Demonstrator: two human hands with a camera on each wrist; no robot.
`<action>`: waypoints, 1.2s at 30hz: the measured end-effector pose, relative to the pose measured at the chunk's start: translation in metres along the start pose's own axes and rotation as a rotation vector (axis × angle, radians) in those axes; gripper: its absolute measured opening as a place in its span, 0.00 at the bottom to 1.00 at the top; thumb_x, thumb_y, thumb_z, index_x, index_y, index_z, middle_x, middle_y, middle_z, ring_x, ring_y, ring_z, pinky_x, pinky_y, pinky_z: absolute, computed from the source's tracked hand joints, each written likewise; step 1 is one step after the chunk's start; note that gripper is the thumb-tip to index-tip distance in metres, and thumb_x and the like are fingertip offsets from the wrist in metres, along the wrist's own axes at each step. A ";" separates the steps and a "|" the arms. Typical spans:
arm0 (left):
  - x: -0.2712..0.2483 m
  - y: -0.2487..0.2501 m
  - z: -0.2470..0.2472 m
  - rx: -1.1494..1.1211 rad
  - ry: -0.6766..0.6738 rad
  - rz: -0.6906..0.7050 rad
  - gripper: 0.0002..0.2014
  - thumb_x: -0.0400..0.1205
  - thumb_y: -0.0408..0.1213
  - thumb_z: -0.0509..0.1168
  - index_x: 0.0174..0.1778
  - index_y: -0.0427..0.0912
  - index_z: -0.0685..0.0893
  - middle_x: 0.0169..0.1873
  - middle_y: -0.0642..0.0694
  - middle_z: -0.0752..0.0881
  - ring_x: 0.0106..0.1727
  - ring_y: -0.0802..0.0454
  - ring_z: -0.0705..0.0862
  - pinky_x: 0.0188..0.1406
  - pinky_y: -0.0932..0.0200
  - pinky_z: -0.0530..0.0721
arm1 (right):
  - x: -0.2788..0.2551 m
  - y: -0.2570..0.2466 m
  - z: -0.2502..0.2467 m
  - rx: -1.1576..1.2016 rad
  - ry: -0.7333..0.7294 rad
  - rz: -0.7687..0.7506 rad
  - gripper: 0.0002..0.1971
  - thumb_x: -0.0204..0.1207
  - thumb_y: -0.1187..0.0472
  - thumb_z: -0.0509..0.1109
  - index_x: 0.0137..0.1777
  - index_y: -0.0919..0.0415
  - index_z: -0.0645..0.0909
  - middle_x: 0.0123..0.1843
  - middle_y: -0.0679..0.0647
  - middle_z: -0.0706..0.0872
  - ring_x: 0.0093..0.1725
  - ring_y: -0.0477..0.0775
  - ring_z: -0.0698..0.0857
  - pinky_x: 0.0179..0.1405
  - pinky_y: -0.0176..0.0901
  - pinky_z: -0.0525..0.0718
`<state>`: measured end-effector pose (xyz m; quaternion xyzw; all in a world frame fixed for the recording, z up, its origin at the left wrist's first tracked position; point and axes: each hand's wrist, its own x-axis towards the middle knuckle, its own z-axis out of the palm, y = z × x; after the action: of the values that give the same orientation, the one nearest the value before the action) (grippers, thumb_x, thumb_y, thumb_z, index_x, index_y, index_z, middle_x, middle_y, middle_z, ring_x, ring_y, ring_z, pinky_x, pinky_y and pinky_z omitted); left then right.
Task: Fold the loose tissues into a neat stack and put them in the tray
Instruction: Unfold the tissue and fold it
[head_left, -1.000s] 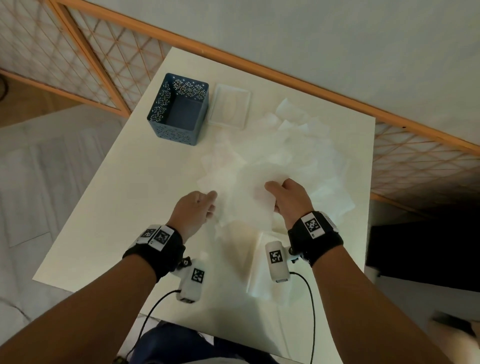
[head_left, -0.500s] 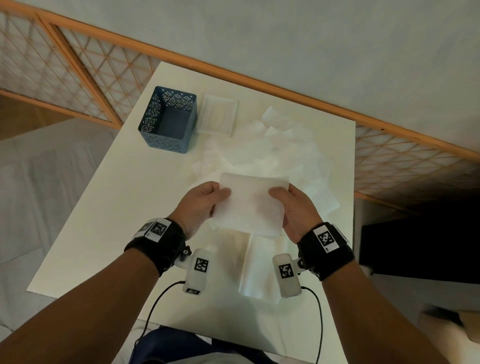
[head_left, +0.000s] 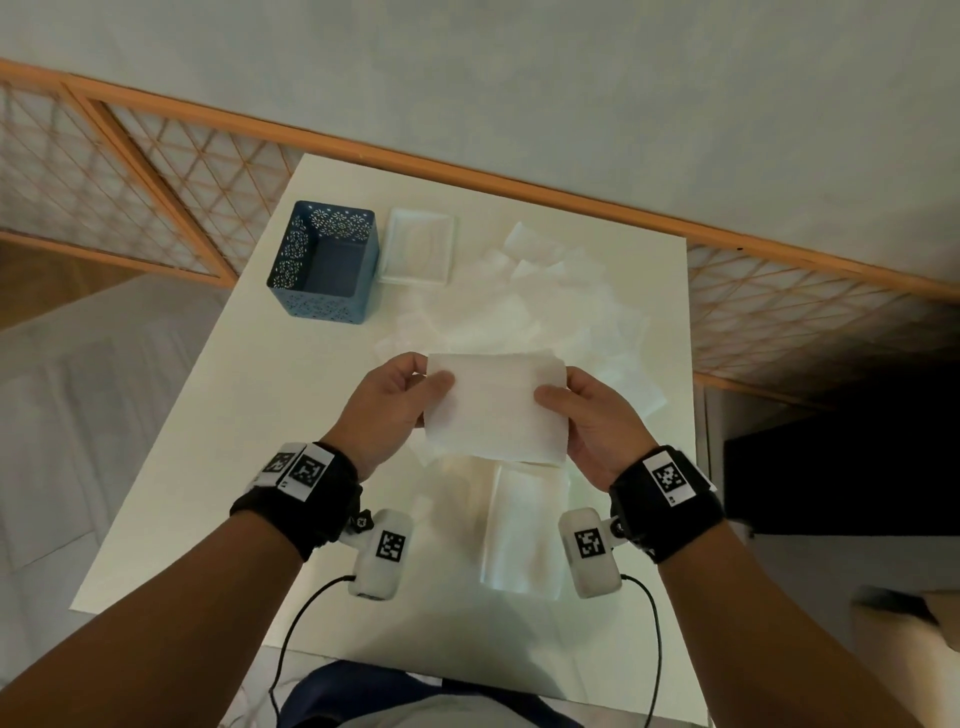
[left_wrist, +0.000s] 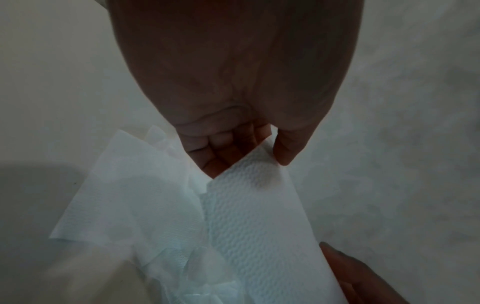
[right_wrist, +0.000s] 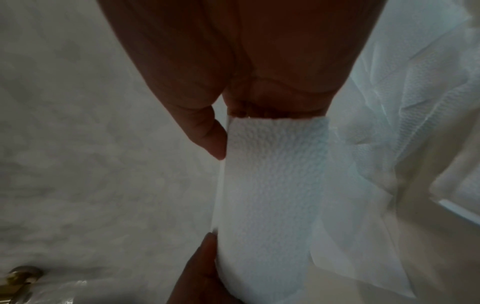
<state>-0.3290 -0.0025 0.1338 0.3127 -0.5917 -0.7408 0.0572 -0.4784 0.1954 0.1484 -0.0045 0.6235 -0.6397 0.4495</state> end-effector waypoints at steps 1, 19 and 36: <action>0.000 0.001 0.001 0.009 -0.016 0.017 0.03 0.90 0.34 0.69 0.52 0.41 0.87 0.50 0.30 0.92 0.48 0.42 0.90 0.57 0.38 0.87 | -0.002 0.000 -0.001 0.009 0.004 -0.008 0.11 0.84 0.71 0.69 0.63 0.63 0.85 0.56 0.56 0.93 0.53 0.55 0.92 0.50 0.50 0.91; -0.013 0.030 0.008 0.114 -0.154 0.156 0.19 0.90 0.22 0.60 0.70 0.43 0.88 0.61 0.50 0.93 0.59 0.54 0.91 0.52 0.61 0.88 | -0.026 0.005 -0.012 -0.025 0.027 -0.142 0.13 0.82 0.65 0.69 0.63 0.60 0.89 0.56 0.61 0.89 0.51 0.63 0.81 0.48 0.60 0.76; -0.030 0.054 0.008 0.189 -0.107 0.237 0.18 0.92 0.22 0.56 0.63 0.40 0.90 0.40 0.45 0.86 0.36 0.53 0.80 0.37 0.64 0.80 | -0.048 -0.014 -0.008 -0.092 0.048 -0.367 0.20 0.84 0.77 0.55 0.40 0.54 0.78 0.41 0.56 0.77 0.38 0.55 0.74 0.30 0.40 0.71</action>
<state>-0.3245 0.0017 0.1956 0.2049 -0.6936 -0.6856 0.0830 -0.4619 0.2270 0.1848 -0.1236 0.6514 -0.6816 0.3096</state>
